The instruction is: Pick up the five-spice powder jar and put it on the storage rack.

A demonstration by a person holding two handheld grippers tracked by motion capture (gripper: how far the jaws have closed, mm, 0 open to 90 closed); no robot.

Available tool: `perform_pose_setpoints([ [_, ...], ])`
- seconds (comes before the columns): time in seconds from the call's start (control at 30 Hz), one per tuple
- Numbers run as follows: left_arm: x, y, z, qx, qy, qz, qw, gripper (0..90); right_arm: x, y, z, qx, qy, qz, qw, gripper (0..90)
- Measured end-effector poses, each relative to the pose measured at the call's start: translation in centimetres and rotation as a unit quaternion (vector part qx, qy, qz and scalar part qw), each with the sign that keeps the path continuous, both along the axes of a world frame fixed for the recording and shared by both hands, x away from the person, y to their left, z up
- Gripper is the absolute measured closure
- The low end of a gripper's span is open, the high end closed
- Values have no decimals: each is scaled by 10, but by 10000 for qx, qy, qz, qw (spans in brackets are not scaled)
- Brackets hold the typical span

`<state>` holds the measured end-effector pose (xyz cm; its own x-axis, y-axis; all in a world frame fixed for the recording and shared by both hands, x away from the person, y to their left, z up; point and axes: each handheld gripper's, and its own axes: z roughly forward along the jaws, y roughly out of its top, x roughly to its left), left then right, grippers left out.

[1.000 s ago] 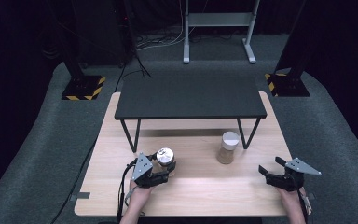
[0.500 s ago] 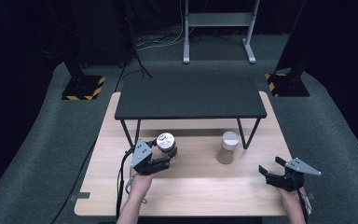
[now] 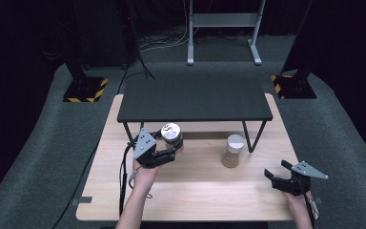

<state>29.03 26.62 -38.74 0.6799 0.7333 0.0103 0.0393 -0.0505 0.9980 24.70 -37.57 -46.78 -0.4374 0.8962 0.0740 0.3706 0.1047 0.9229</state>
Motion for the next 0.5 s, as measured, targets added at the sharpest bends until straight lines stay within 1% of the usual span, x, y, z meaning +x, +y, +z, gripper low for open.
perform_pose_setpoints([
  [0.03,3,-1,7,-14,12,0,10000,309,0,0,0,-2,5,0,10000,107],
  [0.07,3,-1,7,-14,12,0,10000,309,0,0,0,-2,5,0,10000,107],
  [0.13,6,-2,11,-58,4,-3,10000,309,0,0,0,-10,3,1,10000,107],
  [0.17,7,-3,14,-72,-5,5,10000,309,0,0,0,-10,-3,1,10000,107],
  [0.2,8,-4,19,-64,-30,30,10000,309,0,0,0,-2,-8,-2,10000,107],
  [0.3,10,-4,23,-107,-48,27,9999,309,0,0,0,-15,-3,7,10000,107],
  [0.43,14,-6,35,-124,-82,-6,9999,309,0,0,0,-10,3,7,10000,108],
  [0.47,17,-6,38,-191,-57,-37,9998,309,0,0,0,-15,-2,10,10000,108],
  [0.5,19,-6,40,-214,-49,-57,9997,309,1,0,0,-15,-1,11,10000,108],
])
